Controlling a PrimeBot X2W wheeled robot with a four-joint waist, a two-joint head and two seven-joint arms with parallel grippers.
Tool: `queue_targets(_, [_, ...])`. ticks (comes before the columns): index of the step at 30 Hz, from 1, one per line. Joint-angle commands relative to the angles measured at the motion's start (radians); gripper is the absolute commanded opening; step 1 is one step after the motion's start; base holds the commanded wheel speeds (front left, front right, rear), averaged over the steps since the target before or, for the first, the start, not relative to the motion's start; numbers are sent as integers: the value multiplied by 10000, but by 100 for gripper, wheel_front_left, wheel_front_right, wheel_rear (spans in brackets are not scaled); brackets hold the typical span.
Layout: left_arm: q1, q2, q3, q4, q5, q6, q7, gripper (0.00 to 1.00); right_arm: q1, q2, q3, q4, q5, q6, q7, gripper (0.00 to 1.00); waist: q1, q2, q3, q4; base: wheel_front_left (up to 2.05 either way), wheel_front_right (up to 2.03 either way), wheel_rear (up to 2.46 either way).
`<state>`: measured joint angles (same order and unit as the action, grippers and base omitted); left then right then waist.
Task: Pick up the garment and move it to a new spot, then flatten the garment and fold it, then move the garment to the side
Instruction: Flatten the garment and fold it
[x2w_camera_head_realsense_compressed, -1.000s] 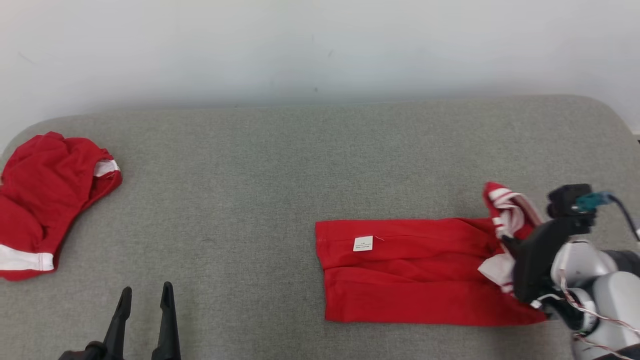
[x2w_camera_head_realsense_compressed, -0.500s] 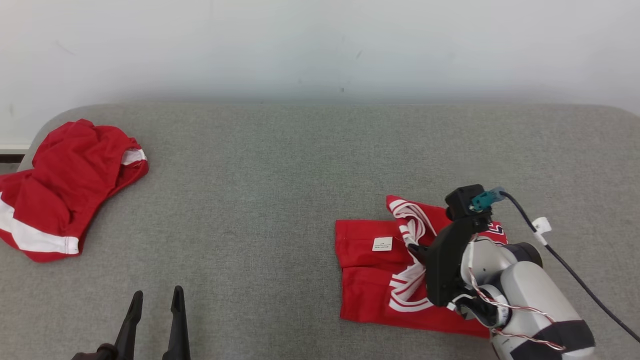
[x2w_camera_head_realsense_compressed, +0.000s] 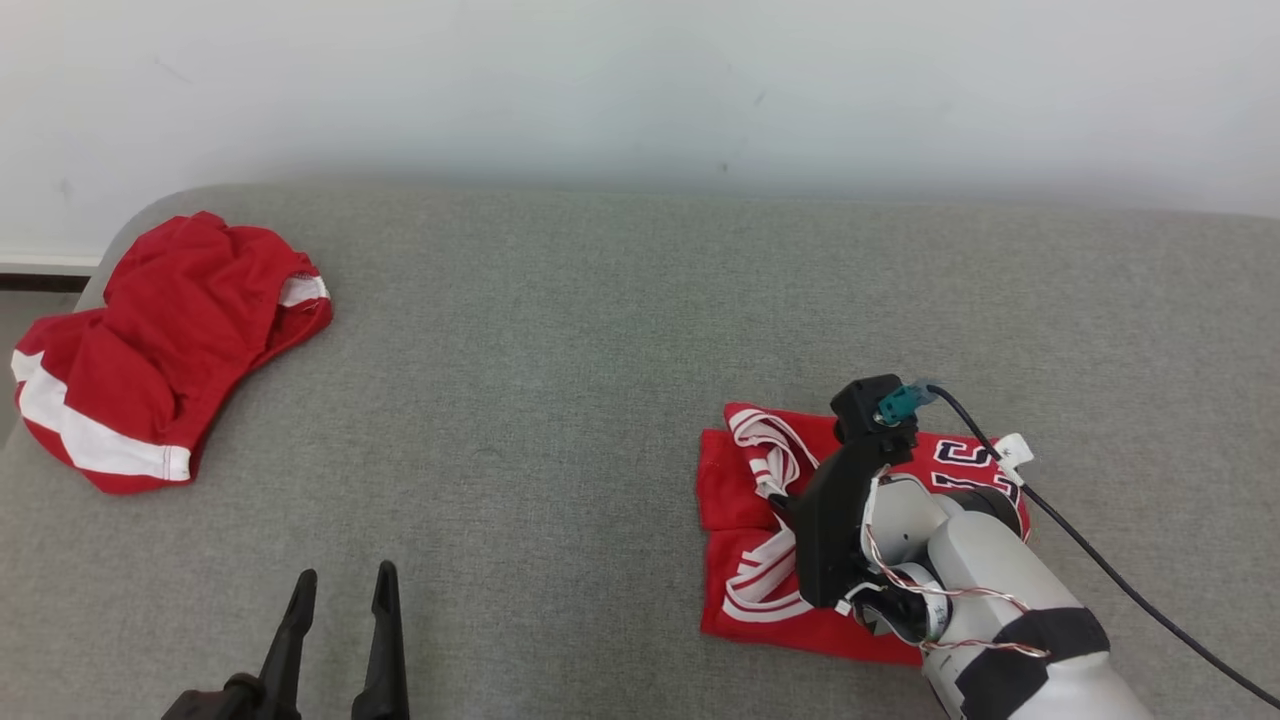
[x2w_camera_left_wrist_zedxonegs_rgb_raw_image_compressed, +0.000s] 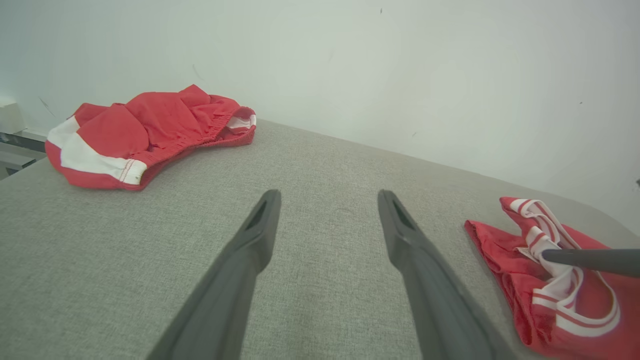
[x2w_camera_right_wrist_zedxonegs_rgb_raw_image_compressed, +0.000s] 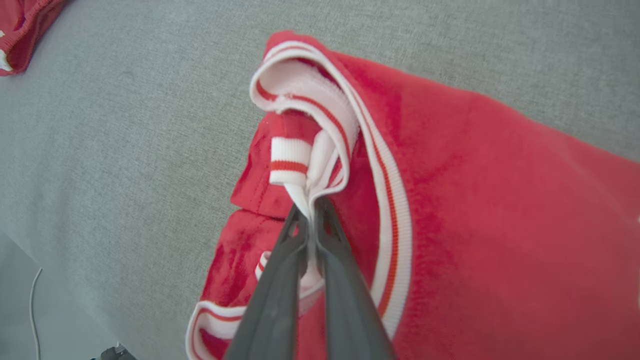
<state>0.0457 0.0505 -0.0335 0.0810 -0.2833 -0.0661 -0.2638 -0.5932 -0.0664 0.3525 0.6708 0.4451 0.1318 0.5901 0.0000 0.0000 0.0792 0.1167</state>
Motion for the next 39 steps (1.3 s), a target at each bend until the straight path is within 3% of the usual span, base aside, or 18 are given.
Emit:
queue_targets(1, [-119, 2, -11, 10, -16, 24, -4, 100, -118, 65, 32, 40, 86, -19, -82, 0, 0, 0, 35, 50, 0, 0, 0])
queue_targets(13, [-335, 1, -71, 61, -90, 47, -4, 100, -739, 175, 1147, 1219, 1213, -19, -715, 0, 0, 0, 220, 254, 0, 0, 0])
queue_targets(14, [-332, 1, -56, 68, -92, 46, -4, 100, -777, 175, 1243, 1256, 1356, -19, -746, 24, 0, 0, 218, 247, 0, 0, 0])
queue_targets(15, [-322, 1, -30, 72, -91, 45, -4, 100, -802, 179, 1318, 1242, 1526, -19, -840, 100, 0, 0, 209, 230, 0, 0, 0])
queue_targets(23, [-125, 1, 192, 77, -40, 62, -4, 100, -969, 156, 1496, 670, 2750, -19, -1536, 100, 0, 0, -56, -104, 0, 0, 0])
queue_targets(28, [-12, 0, 302, 123, 48, 26, -4, 100, -604, -559, 1269, -20, 2876, -21, -2415, 100, 0, 0, -381, -382, 0, 0, 0])
queue_targets(39, [87, 3, 692, 337, 84, -43, -4, 100, 1263, -2180, -234, -1159, 1096, -19, -5780, 100, 0, 0, -1039, -1246, 0, 0, 0])
